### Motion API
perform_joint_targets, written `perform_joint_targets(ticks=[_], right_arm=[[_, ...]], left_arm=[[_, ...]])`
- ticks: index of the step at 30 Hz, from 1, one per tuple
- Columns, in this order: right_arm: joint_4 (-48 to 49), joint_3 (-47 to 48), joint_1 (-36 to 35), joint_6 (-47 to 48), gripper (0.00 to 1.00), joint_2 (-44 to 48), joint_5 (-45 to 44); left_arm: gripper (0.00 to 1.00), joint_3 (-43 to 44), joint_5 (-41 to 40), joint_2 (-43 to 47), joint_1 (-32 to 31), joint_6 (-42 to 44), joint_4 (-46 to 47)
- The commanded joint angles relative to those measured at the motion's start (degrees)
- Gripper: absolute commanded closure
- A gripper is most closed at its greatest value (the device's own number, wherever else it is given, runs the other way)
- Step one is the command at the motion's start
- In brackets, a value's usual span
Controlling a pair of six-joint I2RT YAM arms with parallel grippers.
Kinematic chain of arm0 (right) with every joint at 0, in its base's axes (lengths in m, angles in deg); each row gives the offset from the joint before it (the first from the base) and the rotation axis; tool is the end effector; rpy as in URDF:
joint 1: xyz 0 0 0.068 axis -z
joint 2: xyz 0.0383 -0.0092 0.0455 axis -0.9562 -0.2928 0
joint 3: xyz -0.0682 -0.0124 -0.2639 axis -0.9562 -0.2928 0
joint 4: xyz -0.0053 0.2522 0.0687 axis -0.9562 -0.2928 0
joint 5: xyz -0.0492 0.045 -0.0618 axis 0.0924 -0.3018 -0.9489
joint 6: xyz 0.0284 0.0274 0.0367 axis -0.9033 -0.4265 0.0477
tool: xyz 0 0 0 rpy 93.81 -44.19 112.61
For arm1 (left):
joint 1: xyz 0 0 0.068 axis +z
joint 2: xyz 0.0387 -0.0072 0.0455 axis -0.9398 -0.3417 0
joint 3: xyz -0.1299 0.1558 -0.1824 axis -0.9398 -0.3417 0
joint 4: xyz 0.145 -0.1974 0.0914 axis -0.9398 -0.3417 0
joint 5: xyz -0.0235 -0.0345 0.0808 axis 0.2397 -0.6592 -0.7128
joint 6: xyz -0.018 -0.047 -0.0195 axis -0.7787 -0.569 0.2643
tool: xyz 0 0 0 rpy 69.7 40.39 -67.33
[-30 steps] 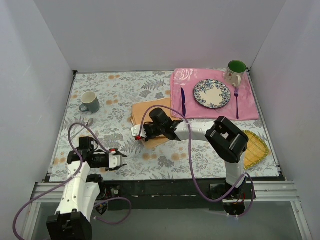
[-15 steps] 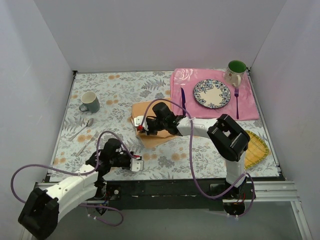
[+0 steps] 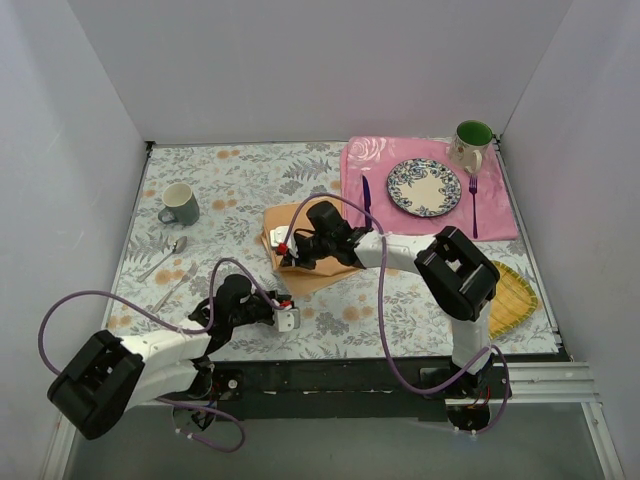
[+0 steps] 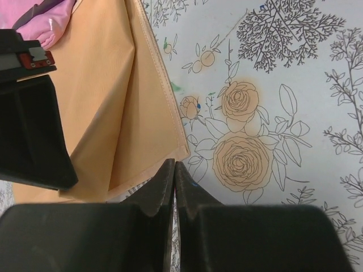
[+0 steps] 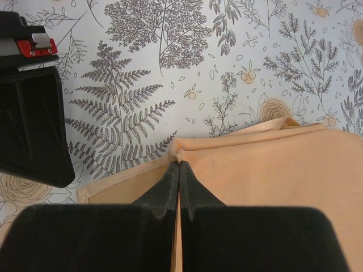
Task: Fold the napkin into a case and place the utensils inside
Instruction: Smooth out the lower triangle-folded napkin at the center of the board.
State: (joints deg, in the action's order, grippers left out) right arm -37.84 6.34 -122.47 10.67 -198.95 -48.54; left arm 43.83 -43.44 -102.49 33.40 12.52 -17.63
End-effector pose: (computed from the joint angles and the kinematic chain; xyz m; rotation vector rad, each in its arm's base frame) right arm 0.2603 0.3344 0.1853 -1.6905 1.2690 0.7242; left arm 0.1309 -0.1156 0.1299 1.1999 1.7678 -0.6446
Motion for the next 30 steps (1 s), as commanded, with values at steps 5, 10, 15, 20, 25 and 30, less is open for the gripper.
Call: perform_joint_targets(ticks=[5, 10, 15, 20, 25, 30], right_arm=[[-0.55, 3.54, 0.72, -2.01, 0.99, -0.99, 2.47], [-0.55, 3.62, 1.15, -2.09, 0.99, -0.82, 2.73], [-0.73, 4.06, 1.42, -2.45, 0.99, -0.55, 3.44], [-0.55, 4.24, 1.59, -2.80, 0.99, -0.73, 3.70], [-0.64, 4.42, 1.86, -2.88, 0.99, -0.82, 3.96], [-1.43, 5.64, 2.30, -3.76, 0.99, -0.55, 4.93]], left_arm=[[1.00, 2.84, -1.22, -9.67, -0.99, 1.91, 8.26], [1.00, 2.84, -0.43, -11.62, -1.00, 3.14, 9.59], [1.00, 2.75, 0.27, -9.43, -1.00, 3.14, 8.53], [1.00, 6.17, 0.10, -10.12, -1.00, 0.51, 7.73], [1.00, 7.41, 0.53, -14.15, -1.08, -0.91, 8.88], [1.00, 4.96, -0.17, -16.89, -1.00, 1.46, 10.20]])
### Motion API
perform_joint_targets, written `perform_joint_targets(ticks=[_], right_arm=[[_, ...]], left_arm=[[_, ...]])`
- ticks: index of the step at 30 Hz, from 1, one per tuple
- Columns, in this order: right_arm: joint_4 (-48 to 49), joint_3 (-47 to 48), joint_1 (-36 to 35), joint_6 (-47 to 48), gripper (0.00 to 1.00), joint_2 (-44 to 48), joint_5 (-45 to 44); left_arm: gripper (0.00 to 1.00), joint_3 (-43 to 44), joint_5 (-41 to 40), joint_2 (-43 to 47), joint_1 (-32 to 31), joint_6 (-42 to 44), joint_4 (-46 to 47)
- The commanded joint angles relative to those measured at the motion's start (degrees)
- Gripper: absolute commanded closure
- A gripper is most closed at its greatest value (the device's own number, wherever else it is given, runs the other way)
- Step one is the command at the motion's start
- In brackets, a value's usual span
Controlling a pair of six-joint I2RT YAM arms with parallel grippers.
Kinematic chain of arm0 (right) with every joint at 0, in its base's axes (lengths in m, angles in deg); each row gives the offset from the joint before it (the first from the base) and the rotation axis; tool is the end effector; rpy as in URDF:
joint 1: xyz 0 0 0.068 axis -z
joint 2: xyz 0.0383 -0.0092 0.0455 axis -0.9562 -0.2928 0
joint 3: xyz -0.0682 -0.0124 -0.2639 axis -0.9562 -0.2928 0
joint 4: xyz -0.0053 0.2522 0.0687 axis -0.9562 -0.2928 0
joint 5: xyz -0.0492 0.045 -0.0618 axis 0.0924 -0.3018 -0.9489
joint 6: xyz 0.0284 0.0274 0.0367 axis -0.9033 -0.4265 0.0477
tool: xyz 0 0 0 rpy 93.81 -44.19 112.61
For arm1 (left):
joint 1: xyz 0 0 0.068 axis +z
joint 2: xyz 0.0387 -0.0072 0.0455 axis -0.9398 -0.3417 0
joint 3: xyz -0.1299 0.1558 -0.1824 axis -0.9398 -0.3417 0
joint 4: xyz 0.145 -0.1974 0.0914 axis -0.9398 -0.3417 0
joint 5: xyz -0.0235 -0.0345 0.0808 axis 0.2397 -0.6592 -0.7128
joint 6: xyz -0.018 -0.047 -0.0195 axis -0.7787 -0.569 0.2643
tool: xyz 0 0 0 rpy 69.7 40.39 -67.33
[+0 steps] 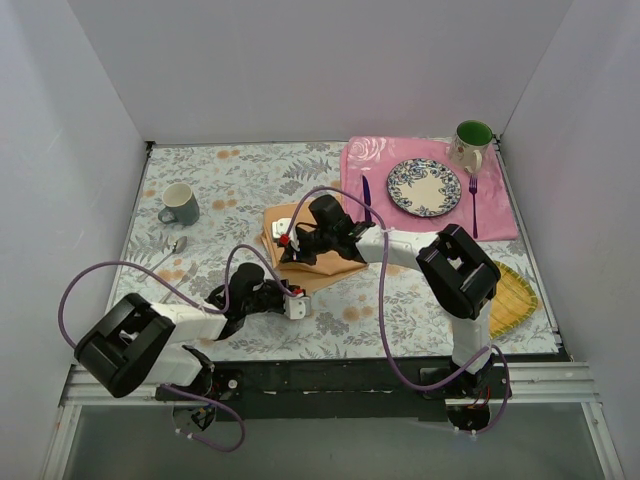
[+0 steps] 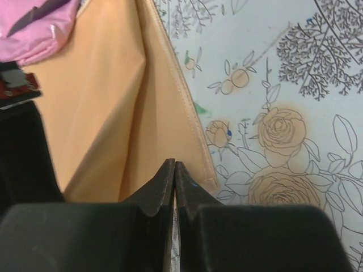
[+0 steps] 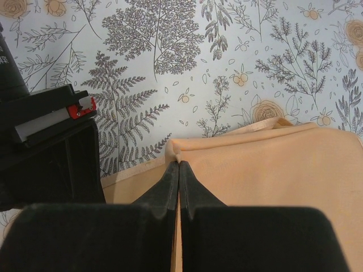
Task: Fold the napkin into a case and place the utensils inside
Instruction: Smooth out the lower triangle-folded napkin at the center of the board.
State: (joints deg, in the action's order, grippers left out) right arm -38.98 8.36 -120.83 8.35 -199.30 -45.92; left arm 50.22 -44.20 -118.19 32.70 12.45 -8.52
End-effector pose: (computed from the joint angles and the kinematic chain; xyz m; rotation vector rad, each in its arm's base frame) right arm 0.2719 0.3311 0.1926 -1.6565 1.2940 0.7775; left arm 0.1605 -0.1403 0.1277 1.2052 1.7710 -0.6386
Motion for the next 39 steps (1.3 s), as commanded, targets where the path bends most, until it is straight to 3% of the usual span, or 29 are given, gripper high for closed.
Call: perform_joint_targets(ticks=[1, 15, 39], right_arm=[[-1.16, 4.07, 1.01, -1.79, 0.99, -0.29, 2.66], [-4.60, 2.94, 1.54, -2.76, 0.99, 3.75, 6.08], [-10.66, -1.20, 4.78, -6.37, 0.99, 10.87, 10.57]], left_arm=[[1.00, -1.95, 0.51, -1.46, -0.30, 2.75, 1.43], [1.00, -2.75, -1.77, -5.68, -0.30, 2.85, 2.75], [1.00, -3.63, -0.81, -3.13, -0.30, 3.99, 1.17]])
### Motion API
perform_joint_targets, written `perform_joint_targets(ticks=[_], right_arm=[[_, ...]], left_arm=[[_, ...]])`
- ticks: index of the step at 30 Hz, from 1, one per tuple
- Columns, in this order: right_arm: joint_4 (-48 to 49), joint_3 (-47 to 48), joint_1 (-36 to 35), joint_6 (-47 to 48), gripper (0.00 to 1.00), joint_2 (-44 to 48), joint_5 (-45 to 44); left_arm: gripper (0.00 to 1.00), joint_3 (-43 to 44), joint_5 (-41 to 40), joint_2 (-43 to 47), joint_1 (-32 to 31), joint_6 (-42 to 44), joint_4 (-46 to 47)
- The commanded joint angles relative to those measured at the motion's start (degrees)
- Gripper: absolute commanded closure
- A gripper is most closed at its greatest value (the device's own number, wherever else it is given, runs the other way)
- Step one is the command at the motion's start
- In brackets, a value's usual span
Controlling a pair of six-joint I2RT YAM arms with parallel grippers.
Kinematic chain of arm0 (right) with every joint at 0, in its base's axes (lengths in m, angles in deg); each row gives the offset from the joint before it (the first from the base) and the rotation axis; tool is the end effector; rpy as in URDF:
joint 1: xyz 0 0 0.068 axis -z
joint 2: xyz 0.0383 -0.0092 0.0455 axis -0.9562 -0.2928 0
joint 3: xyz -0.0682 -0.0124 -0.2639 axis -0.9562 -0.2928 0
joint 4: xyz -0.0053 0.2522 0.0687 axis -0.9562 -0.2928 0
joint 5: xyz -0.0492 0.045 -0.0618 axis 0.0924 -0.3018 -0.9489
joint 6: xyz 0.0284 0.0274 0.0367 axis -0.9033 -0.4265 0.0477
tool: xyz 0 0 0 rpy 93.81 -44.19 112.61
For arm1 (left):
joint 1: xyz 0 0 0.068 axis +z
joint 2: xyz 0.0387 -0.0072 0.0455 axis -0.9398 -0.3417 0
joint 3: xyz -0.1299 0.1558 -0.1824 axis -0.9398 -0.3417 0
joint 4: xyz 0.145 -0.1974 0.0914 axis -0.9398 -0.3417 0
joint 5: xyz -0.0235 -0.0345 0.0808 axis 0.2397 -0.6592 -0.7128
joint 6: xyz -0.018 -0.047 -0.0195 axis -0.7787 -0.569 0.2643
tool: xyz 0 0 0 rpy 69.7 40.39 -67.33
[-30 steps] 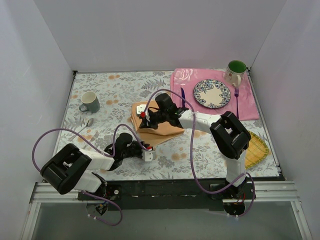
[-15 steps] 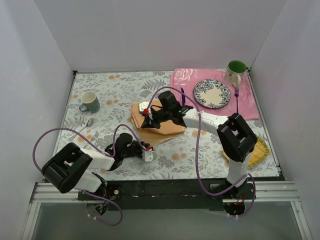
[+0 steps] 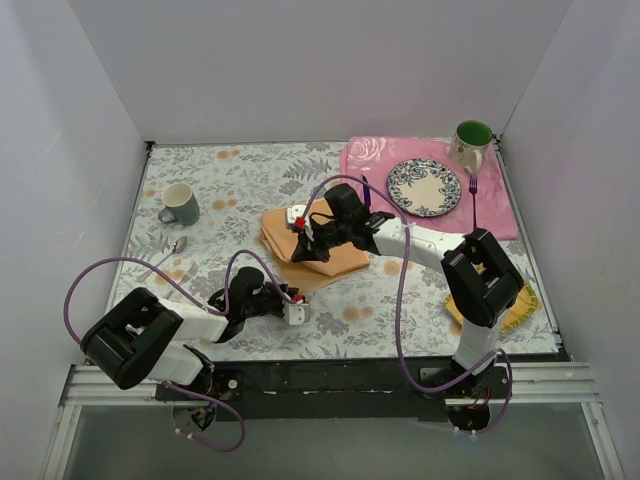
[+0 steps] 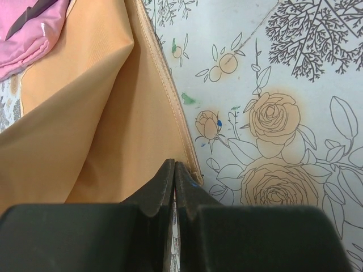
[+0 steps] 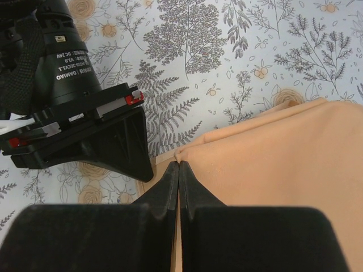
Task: Fold the napkin into a case and place the utensils inside
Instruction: Smooth out the lower triangle-folded napkin at the center of the board.
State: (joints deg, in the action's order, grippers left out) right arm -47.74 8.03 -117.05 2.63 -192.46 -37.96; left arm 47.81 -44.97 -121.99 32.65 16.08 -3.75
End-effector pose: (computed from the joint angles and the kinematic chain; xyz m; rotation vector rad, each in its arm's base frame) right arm 0.2737 0.2990 0.2267 -1.6061 1.3905 0.9544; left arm 0.1566 -0.1370 0.1118 1.2594 1.7546 -0.5900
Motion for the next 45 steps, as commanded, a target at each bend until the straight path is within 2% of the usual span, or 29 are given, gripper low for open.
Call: perform_joint_targets(ticks=[1, 8, 10, 11, 13, 14, 15, 16, 17, 19, 20, 22, 23, 24, 26, 27, 28, 29, 30, 31, 33, 34, 36, 40, 45], right_arm=[[-2.07, -1.13, 1.10, -0.64, 0.99, 4.55, 2.87], [-3.48, -3.67, 1.45, -0.20, 0.99, 5.09, 3.23], [-2.70, -4.64, 1.53, -0.12, 0.99, 4.21, 2.44], [-2.43, -5.00, 1.54, -0.20, 0.99, 3.60, 1.74], [-1.55, -5.18, 1.54, -1.08, 0.99, 1.76, 1.21], [-1.37, -5.09, 1.54, -1.43, 0.99, 1.14, 0.95], [-1.11, -4.74, 1.45, -1.69, 0.99, 0.52, 0.86], [-1.02, -4.56, 1.45, -1.78, 0.99, -0.62, 0.59], [-1.02, -4.39, 1.53, -1.87, 0.99, -1.06, 0.42], [-0.93, -3.86, 1.71, -2.22, 0.99, -1.68, 0.33], [-1.11, -3.77, 1.89, -2.22, 0.99, -1.68, 0.76], [-1.46, -3.42, 1.89, -2.57, 0.99, -1.51, 1.12], [-1.72, -3.42, 2.06, -2.84, 0.99, -1.16, 1.38], [-1.64, -3.51, 2.06, -3.19, 0.99, -0.72, 1.47], [-1.64, -3.68, 2.15, -3.63, 0.99, -0.37, 1.73], [-1.55, -3.77, 2.15, -3.72, 0.99, -0.28, 1.82], [-1.55, -3.77, 2.24, -3.81, 0.99, -0.45, 1.65], [-1.37, -3.68, 2.24, -3.81, 0.99, -0.63, 1.47], [-1.37, -3.60, 2.24, -3.89, 0.99, -1.06, 1.38], [-1.29, -3.59, 2.24, -3.98, 0.99, -1.24, 1.12], [-1.37, -3.16, 2.33, -4.33, 0.99, -1.59, 1.47], [-1.37, -3.07, 2.33, -4.51, 0.99, -1.60, 1.47], [-1.20, -2.89, 2.24, -4.77, 0.99, -1.68, 1.56], [-1.90, -2.80, 2.41, -4.95, 0.99, -1.68, 2.00], [-0.76, -3.07, 2.77, -6.62, 0.99, -1.68, 2.52]], left_arm=[[1.00, -1.22, -0.04, 0.67, -0.25, 0.45, -3.68], [1.00, -1.14, 0.31, 2.51, -0.25, -0.42, -4.99], [1.00, 0.09, 0.48, 5.32, -0.08, -3.21, -8.75], [0.99, 0.70, 2.05, 9.59, 0.10, -4.28, -11.04], [0.94, 2.90, 3.55, 14.54, 0.45, -7.87, -18.66], [0.91, 3.69, 4.78, 20.48, 0.62, -9.03, -21.67], [0.82, 5.61, 6.79, 23.15, 0.97, -10.08, -25.09], [0.80, 6.41, 7.33, 26.48, 1.06, -12.18, -30.17], [0.77, 7.47, 7.34, 31.21, 1.59, -19.08, -32.05], [0.70, 11.23, 6.90, 33.89, 4.57, -25.78, -38.45], [0.69, 12.56, 6.73, 33.98, 6.67, -30.78, -40.05], [0.70, 18.94, 10.47, 29.52, 17.02, -35.47, -44.87], [0.69, 21.34, 12.85, 26.28, 21.06, -40.97, -46.47], [0.67, 24.76, 14.36, 19.55, 27.89, -44.25, -48.48], [0.59, 33.26, 18.57, 11.17, 33.99, -51.62, -54.20], [0.54, 35.40, 20.33, 7.83, 40.72, -60.80, -55.09], [0.49, 36.99, 25.39, 1.53, 43.23, -66.46, -55.79], [0.37, 39.18, 27.79, -0.45, 45.17, -70.43, -55.36], [0.32, 39.64, 29.21, -1.95, 46.58, -78.83, -54.14], [0.28, 39.56, 29.48, -1.70, 46.59, -82.39, -50.04], [0.02, 36.14, 26.95, 1.01, 46.51, -90.03, -43.44], [0.02, 35.00, 25.20, 2.33, 46.24, -95.82, -37.58], [0.02, 32.80, 18.61, 5.50, 43.88, -98.94, -34.11], [0.02, 28.32, 9.91, 6.56, 40.80, -109.47, -30.93], [0.02, 24.18, 2.52, 2.97, 37.72, -116.34, -27.77]])
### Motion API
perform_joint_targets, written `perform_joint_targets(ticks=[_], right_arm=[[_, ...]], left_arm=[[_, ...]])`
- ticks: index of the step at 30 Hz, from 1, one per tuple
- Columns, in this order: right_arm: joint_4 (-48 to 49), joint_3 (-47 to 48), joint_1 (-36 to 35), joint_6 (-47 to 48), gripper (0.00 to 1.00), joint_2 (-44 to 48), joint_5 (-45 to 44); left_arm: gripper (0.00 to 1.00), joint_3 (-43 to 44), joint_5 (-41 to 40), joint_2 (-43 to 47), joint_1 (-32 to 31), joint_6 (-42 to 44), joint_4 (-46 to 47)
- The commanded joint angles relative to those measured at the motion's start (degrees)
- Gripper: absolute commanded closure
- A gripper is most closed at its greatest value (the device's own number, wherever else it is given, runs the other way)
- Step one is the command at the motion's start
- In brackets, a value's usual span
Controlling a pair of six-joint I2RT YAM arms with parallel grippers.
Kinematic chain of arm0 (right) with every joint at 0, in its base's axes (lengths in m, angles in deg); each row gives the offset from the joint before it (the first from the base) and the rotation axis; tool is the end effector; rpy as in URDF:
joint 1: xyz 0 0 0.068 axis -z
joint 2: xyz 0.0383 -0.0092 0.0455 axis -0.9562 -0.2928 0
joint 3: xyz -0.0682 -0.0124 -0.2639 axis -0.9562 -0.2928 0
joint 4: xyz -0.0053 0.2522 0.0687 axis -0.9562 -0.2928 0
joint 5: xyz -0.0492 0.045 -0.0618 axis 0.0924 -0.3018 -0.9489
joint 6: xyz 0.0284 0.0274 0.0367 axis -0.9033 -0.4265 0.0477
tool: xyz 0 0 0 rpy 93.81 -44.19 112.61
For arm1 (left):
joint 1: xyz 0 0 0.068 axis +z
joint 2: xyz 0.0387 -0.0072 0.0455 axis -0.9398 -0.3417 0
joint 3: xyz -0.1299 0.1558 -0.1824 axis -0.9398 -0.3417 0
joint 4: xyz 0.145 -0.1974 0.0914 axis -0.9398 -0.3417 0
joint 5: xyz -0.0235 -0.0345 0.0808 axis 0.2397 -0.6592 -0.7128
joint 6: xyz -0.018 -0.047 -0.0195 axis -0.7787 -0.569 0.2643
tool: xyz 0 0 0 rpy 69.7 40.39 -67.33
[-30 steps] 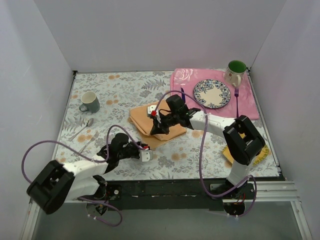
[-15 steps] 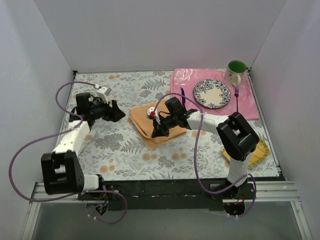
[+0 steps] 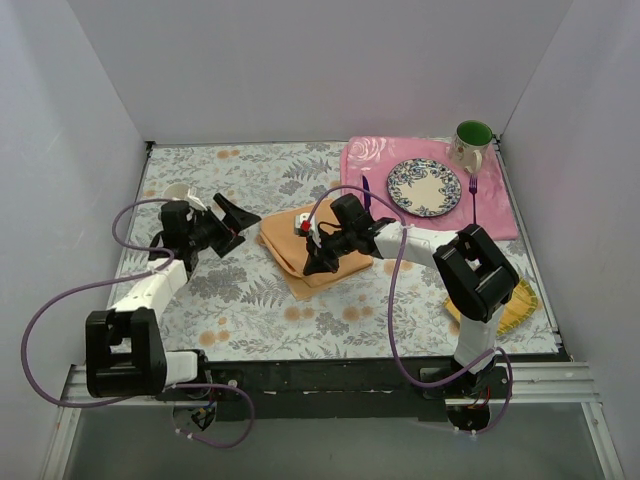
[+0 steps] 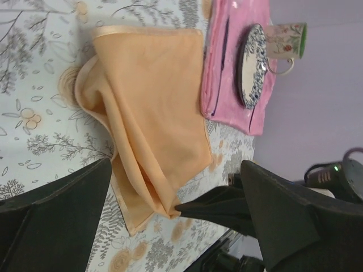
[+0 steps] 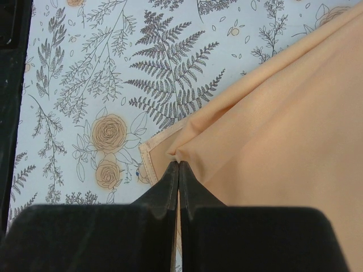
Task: Fold the napkin into a case and place the utensils inside
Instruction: Smooth out the lower triangle-folded napkin at the center of the board.
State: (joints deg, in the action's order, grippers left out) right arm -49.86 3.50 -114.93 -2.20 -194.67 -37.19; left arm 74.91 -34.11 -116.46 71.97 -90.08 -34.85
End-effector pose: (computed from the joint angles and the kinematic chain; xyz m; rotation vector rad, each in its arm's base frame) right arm 0.2755 0.2810 0.1849 -1.5672 1.6382 1.0367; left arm 0.2668 -0.0107 0.2233 -1.3296 1.9918 -1.4051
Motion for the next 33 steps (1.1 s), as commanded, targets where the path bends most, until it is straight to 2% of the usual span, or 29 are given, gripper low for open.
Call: perform_joint_targets(ticks=[1, 6, 11, 19, 23, 33], right_arm=[[1.36, 1.54, 0.73, -1.96, 0.99, 0.52, 1.93], [1.36, 1.63, 1.17, -2.40, 0.99, 0.70, 2.64], [0.75, 1.98, 1.17, -2.05, 0.99, 0.00, 3.42], [-0.92, 2.33, 1.26, -1.61, 0.99, -0.88, 4.13], [-1.62, 2.78, 1.26, -1.61, 0.99, -1.50, 4.13], [-4.26, 2.07, 1.35, -0.21, 0.99, -1.59, 4.05]], left_arm=[[0.02, -3.36, -9.23, -3.27, -3.52, -10.54, 3.51], [0.02, -5.12, -13.28, -6.96, -6.70, -13.96, 6.41], [0.02, -5.47, -15.03, -15.04, -7.58, -16.78, 9.22], [0.02, -7.93, -16.80, -21.37, -8.81, -22.48, 21.34], [0.02, -8.73, -17.41, -23.84, -8.90, -24.25, 24.34], [0.02, -8.11, -21.89, -23.14, -8.64, -17.50, 37.25]])
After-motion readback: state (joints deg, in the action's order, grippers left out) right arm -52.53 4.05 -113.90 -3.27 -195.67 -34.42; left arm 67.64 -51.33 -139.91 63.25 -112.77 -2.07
